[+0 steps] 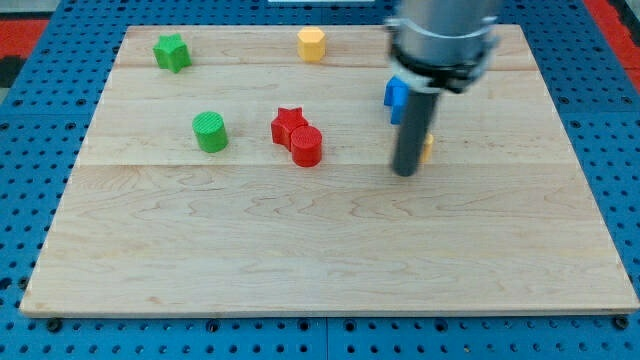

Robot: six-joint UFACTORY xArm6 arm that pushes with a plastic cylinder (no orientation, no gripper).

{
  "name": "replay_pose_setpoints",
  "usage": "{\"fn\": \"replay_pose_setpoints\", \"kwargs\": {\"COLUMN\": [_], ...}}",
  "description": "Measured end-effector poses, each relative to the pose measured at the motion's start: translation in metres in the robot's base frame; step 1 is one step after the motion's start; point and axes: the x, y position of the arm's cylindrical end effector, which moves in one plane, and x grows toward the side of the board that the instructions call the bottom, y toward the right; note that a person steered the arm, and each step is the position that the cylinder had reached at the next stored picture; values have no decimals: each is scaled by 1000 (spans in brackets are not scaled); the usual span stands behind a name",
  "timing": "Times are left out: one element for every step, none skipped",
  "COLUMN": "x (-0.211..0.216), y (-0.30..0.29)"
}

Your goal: Separate the red blocks

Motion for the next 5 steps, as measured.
{"fn": "replay_pose_setpoints", "kwargs": {"x": [0, -1, -10, -32, -62], "y": [-43, -76, -130, -129, -113]}}
